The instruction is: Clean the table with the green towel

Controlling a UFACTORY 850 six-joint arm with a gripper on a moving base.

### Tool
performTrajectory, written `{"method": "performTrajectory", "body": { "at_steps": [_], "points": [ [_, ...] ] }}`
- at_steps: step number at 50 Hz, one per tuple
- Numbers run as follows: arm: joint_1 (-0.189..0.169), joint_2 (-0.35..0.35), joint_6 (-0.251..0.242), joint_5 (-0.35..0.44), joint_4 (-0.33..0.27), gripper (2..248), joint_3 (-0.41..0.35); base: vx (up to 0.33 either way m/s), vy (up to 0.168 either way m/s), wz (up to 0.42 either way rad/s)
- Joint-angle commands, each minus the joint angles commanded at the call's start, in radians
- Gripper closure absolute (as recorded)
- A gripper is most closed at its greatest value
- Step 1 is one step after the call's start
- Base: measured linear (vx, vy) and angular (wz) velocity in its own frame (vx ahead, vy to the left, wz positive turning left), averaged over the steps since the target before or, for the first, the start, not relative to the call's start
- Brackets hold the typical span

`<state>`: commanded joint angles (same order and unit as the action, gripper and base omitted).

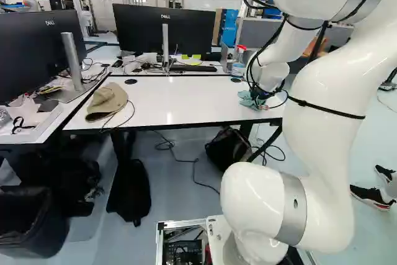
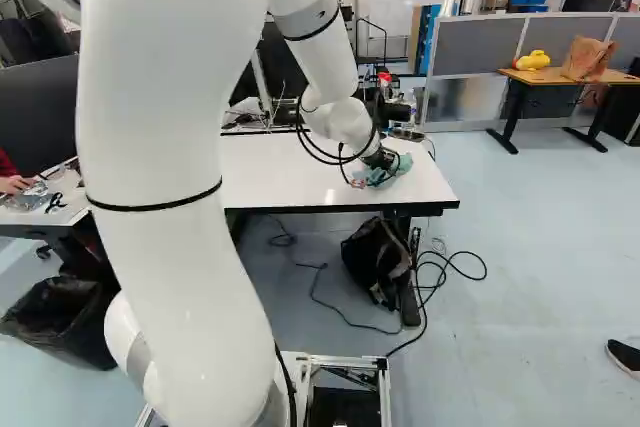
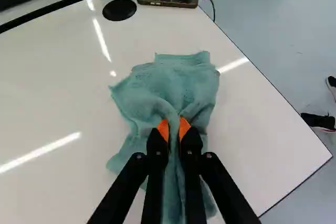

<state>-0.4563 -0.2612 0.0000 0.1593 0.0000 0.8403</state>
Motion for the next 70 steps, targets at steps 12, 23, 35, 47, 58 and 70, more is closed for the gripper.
{"method": "performTrajectory", "body": {
  "at_steps": [12, 23, 35, 47, 58, 70],
  "points": [
    [-0.036, -0.005, 0.0, 0.0, 0.0, 208, 0.006, 0.0, 0.0, 0.0],
    [-0.066, -0.028, 0.0, 0.0, 0.0, 208, 0.033, 0.0, 0.0, 0.0],
    [-0.068, -0.016, 0.0, 0.0, 0.0, 208, 0.032, 0.0, 0.0, 0.0],
    [-0.048, 0.033, 0.0, 0.0, 0.0, 208, 0.005, 0.0, 0.0, 0.0],
    [-0.018, 0.088, 0.0, 0.0, 0.0, 208, -0.029, 0.0, 0.0, 0.0],
    [0.017, 0.116, 0.0, 0.0, 0.0, 208, -0.058, 0.0, 0.0, 0.0]
  ]
}}
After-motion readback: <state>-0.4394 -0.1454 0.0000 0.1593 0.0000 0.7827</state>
